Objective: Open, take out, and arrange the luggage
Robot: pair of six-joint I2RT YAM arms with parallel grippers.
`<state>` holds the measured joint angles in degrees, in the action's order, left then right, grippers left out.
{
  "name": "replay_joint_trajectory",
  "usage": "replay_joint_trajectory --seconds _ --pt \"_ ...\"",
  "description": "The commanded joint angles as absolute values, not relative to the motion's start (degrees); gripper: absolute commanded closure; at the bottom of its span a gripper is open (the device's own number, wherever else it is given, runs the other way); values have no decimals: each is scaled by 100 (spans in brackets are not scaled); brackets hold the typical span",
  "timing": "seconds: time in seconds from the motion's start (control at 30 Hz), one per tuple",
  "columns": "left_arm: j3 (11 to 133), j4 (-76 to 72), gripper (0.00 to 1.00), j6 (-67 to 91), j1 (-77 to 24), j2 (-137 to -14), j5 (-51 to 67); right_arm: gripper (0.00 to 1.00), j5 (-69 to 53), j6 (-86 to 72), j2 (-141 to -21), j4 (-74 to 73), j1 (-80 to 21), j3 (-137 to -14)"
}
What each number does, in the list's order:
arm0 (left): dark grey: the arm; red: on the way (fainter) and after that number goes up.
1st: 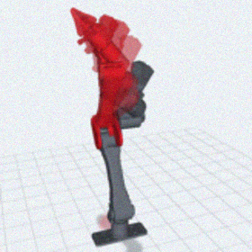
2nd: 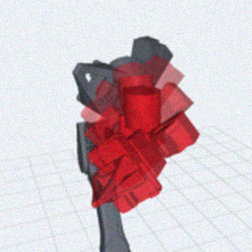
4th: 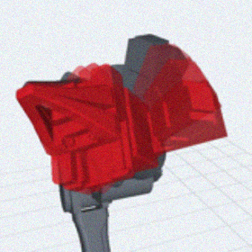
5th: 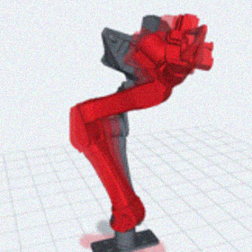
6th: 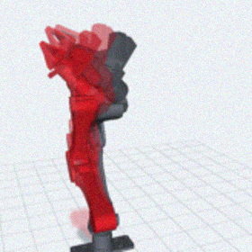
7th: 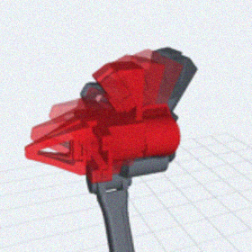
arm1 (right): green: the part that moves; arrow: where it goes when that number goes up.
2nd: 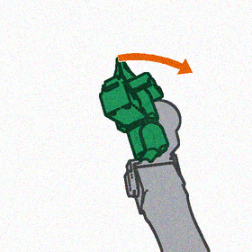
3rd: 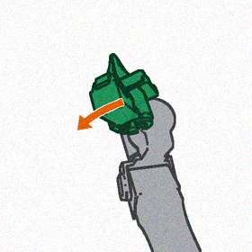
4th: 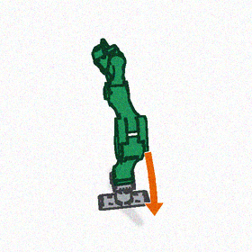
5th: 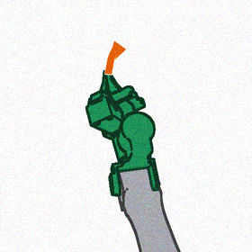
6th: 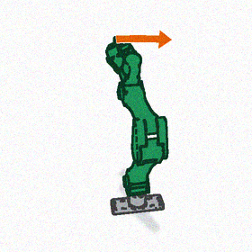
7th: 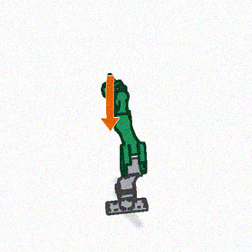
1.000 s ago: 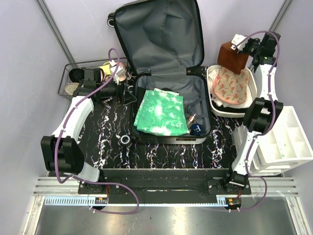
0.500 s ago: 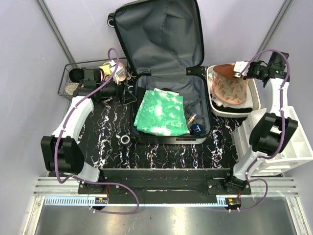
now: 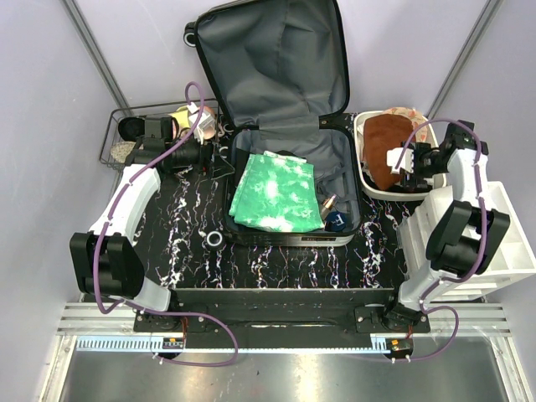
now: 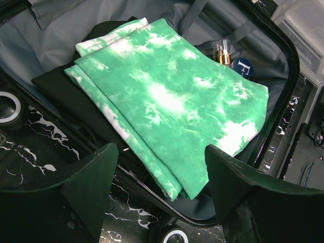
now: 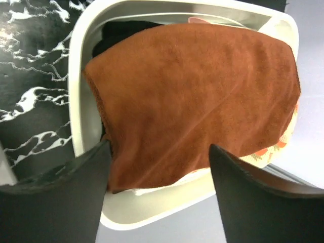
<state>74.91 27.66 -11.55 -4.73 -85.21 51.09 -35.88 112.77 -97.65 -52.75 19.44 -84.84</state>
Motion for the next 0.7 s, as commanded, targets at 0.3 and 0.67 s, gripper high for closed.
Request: replay_joint_trajectory --seconds 0.3,0.67 --pt "7559 2812 26 -1362 -527 -8148 5089 2 -3983 8246 -9264 -6549 1039 -9975" --pt "7331 3551 26 -2600 -1501 -7954 4219 24 -3717 3437 -9642 -6012 -1360 -9916"
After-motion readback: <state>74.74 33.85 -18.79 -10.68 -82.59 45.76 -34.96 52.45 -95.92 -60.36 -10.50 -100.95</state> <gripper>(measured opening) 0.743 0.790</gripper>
